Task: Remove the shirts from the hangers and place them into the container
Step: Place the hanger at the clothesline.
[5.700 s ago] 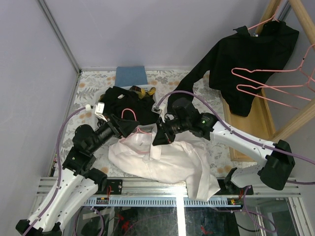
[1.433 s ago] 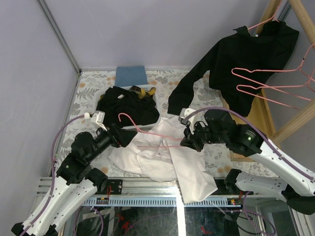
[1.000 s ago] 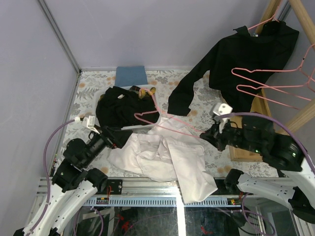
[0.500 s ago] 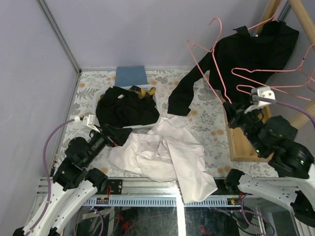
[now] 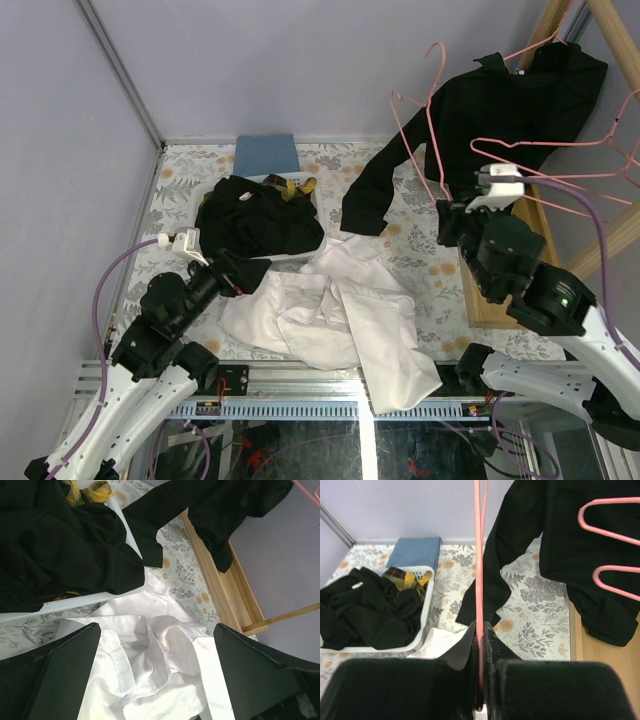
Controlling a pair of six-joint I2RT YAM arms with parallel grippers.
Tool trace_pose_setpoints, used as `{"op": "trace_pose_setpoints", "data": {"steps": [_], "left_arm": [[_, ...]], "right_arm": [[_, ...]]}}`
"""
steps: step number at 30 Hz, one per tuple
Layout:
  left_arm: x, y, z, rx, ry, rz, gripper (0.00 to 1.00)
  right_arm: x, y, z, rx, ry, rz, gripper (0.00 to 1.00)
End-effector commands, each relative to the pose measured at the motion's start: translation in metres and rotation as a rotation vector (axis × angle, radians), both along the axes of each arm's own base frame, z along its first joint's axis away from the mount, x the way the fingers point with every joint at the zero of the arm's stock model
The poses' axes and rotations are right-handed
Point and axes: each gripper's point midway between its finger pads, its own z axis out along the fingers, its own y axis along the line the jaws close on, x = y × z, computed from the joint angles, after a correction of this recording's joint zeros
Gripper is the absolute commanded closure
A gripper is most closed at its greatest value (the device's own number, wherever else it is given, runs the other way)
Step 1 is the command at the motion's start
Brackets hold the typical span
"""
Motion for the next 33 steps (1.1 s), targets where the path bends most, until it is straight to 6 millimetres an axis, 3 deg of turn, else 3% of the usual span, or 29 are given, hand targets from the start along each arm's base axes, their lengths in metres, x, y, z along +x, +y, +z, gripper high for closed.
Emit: {"op": "trace_pose_setpoints", "data": {"steps": [1,5,15,19,27,33], "left_arm": [[0.003,0.003,0.009,-0.027,-0.020,0.026,0.04],[0.003,-0.001,0.010,-0.043,-0.018,0.014,0.04],[0.002,-0.001,0.015,-0.041,-0.021,0.009,0.04],[0.003,0.001,0.014,-0.037,-0.021,0.019,0.04],[0.009,-0.009,0.009,-0.037,0.004,-0.009,0.04],[0.010,-0.012,0.007,-0.038,0.012,-0.021,0.05]], "right_arm": [[-0.009,-0.024,0.037,0.139,-0.125,-0.050,1.00],[-0.001,-0.051,0.052,0.134,-0.239,-0.206,1.00],[0.024,-0.047,0.079,0.204,-0.428,-0.376,1.00],[0.028,-0.057,0.073,0.201,-0.459,-0.502,1.00],[0.043,-0.054,0.050,0.114,-0.446,-0.712,1.00],[0.060,-0.030,0.053,0.118,-0.436,-0.722,1.00]]}}
